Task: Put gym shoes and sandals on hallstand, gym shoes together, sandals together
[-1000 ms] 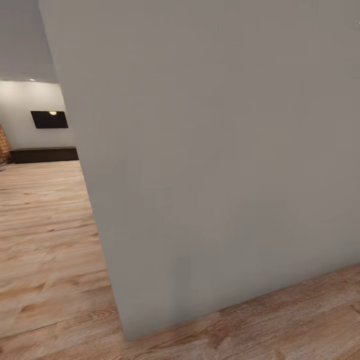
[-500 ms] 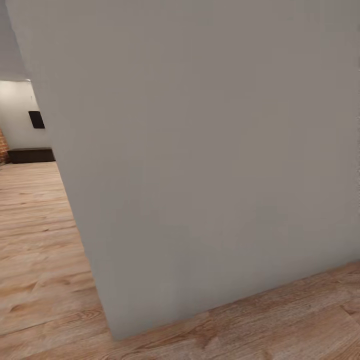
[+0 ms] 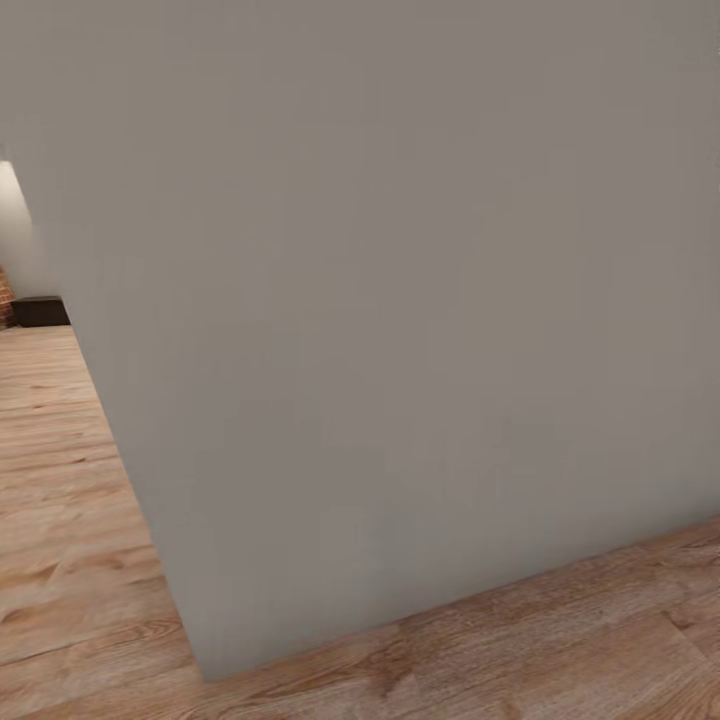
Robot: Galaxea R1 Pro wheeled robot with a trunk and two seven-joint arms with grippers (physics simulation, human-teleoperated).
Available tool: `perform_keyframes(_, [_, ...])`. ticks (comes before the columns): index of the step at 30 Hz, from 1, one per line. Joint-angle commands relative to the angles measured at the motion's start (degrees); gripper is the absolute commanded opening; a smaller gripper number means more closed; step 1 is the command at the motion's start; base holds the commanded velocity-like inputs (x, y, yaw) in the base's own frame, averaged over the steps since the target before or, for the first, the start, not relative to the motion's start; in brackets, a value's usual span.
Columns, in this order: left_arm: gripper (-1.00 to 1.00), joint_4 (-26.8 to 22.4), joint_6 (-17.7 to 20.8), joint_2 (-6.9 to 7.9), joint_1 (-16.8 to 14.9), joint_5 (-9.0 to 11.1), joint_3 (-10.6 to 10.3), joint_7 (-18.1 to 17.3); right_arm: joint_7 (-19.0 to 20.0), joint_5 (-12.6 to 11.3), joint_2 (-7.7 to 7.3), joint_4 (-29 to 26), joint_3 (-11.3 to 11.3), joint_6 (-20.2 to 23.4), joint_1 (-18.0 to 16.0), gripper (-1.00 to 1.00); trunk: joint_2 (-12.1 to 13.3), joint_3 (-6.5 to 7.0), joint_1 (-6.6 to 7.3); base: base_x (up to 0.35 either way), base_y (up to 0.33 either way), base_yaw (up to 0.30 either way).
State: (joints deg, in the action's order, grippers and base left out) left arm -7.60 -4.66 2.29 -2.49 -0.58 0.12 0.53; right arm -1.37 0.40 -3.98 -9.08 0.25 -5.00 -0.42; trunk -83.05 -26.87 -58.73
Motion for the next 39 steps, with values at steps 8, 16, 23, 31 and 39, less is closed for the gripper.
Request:
perform_keyframes(8, [1.0, -9.0, -0.3, 2.54, -4.6, 0.0, 0.0, 0.2, -0.6, 0.0, -2.46, -22.5, 0.1, -1.4, -0.1, 1.0, 0.0, -0.06, 0.01, 0.0, -0.014, 0.0])
perform_keyframes(16, [1.0, -10.8, -3.9, 5.15, -10.8, 1.2, 0.9, 0.3, -0.4, -0.4, 0.55, -28.5, 0.0, -7.6, -1.0, 1.0, 0.0, -0.06, 0.01, 0.0, -0.001, 0.0])
perform_keyframes(23, [1.0, -9.7, -10.0, 5.16, -11.3, 3.0, 3.3, 0.3, -0.1, 0.0, 1.03, -24.7, 0.2, -13.1, -1.1, 1.0, 0.0, -0.06, 0.01, 0.0, 0.0, 0.0])
perform_keyframes(31, [1.0, -7.0, -11.3, 5.28, -11.0, 3.0, 3.8, 0.1, -0.4, -0.2, 1.17, -24.2, 0.1, -13.9, -1.2, 1.0, 0.0, -0.11, 0.01, 0.0, 0.0, 0.018])
perform_keyframes(39, [1.0, -6.8, -11.4, 5.23, -11.0, 3.0, 3.8, 0.1, -0.6, -0.3, 1.32, -23.9, 0.0, -13.9, -1.2, 1.0, 0.0, -0.5, 0.01, 0.0, 0.0, 0.16])
